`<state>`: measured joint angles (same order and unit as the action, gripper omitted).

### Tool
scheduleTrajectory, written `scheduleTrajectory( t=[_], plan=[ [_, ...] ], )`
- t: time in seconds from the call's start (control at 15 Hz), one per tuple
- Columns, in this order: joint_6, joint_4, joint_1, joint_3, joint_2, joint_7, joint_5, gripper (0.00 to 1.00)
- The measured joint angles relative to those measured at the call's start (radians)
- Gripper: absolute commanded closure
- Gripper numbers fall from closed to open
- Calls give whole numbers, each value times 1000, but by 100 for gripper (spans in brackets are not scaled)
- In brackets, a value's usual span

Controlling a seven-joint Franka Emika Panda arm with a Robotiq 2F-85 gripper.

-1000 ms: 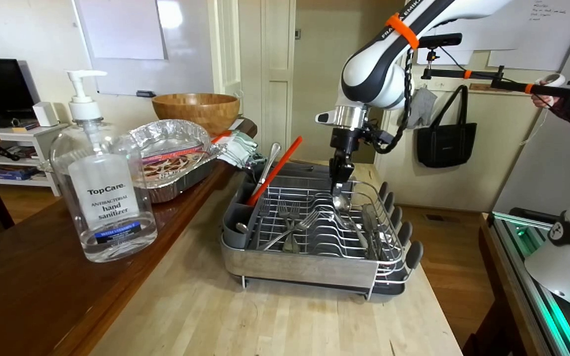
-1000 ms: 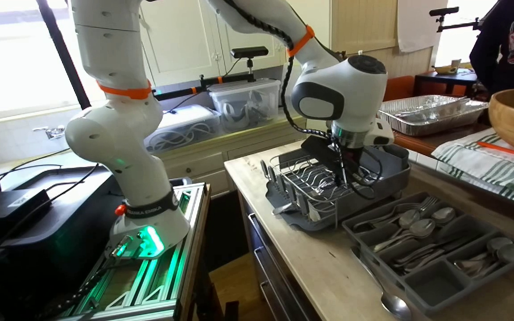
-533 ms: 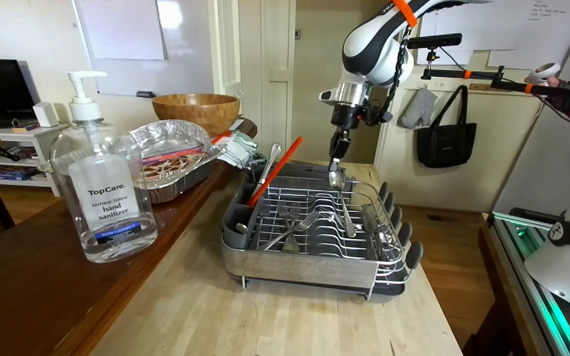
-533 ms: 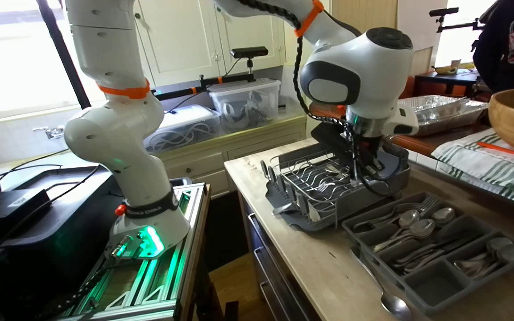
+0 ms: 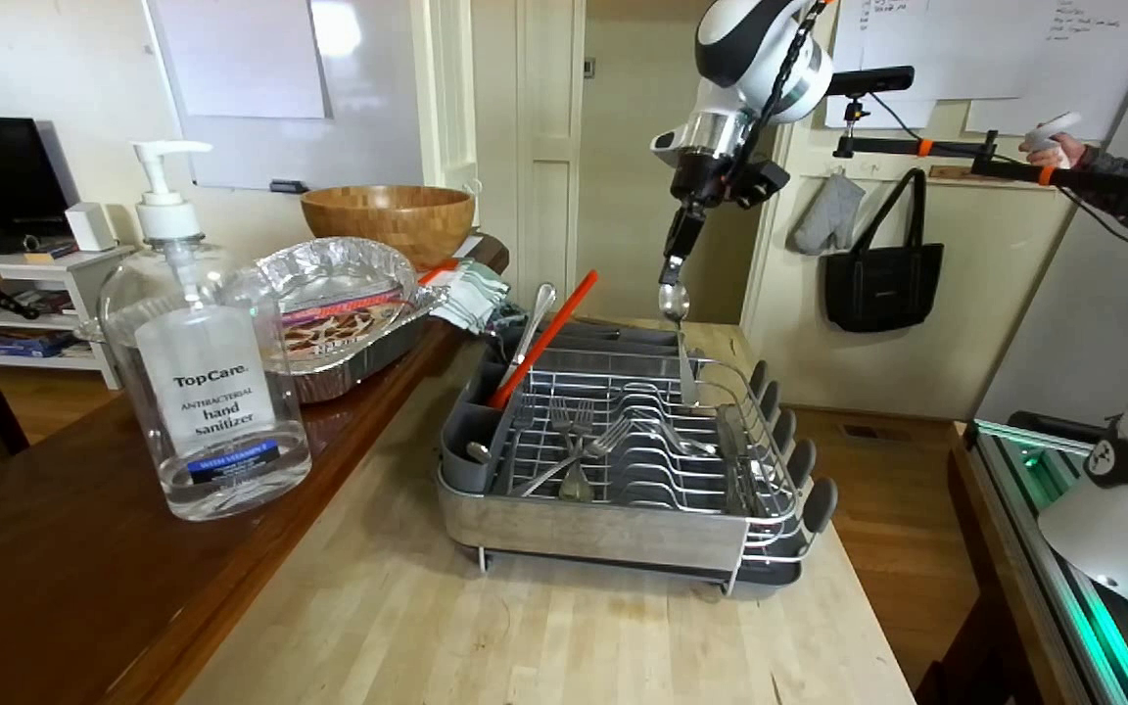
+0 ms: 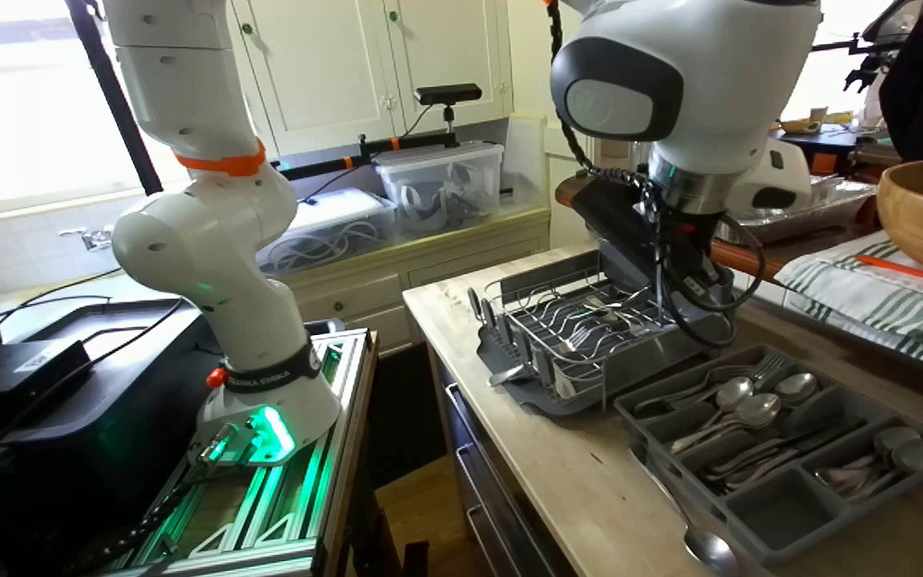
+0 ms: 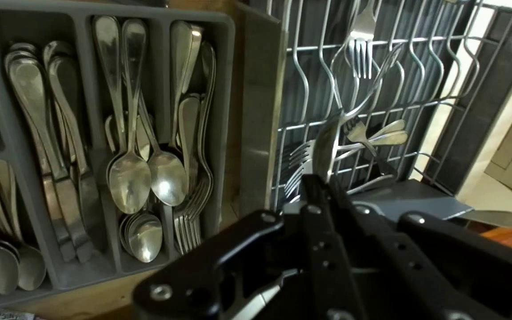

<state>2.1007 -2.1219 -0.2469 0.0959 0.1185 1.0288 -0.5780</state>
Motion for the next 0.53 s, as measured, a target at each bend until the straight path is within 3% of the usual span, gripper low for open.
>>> scheduleTrajectory(
  t=[0.53],
  plan=[
    [-190,126,-46,85,19,55,-42,99]
  ],
)
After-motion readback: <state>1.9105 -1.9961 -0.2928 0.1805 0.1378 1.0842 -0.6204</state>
